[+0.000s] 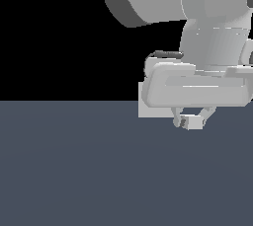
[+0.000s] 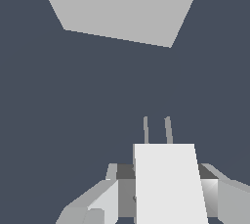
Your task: Plug the charger into the wall socket.
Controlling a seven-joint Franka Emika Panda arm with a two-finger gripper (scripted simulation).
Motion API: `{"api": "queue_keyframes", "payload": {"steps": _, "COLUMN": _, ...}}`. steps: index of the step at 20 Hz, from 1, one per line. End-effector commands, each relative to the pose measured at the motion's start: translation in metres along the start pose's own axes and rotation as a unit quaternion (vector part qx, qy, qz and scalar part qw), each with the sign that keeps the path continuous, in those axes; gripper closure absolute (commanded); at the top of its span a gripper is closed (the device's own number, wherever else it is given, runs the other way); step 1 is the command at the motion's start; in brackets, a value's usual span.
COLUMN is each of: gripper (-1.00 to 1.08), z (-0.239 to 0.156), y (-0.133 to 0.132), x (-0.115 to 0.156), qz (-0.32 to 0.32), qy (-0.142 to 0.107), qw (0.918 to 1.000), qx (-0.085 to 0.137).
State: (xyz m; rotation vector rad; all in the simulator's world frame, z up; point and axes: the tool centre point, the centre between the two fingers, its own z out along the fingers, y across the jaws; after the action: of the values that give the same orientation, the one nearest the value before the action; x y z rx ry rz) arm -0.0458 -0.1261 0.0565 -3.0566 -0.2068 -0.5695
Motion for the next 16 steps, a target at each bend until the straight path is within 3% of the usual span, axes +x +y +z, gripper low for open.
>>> {"api": "queue_keyframes", "payload": {"steps": 1, "gripper": 1.08, "z": -0.005, "y": -0.008, "x": 0.008, "qz": 0.016, "qy": 0.001, "qw": 0.9999, "qx": -0.006}}
{"api": "queue_keyframes", "payload": {"steps": 16, "gripper": 1.08, "z": -0.022, "y": -0.037, "x": 0.046, "qz": 0.085, "qy": -0.001, "qw": 0.9959, "qx": -0.033}}
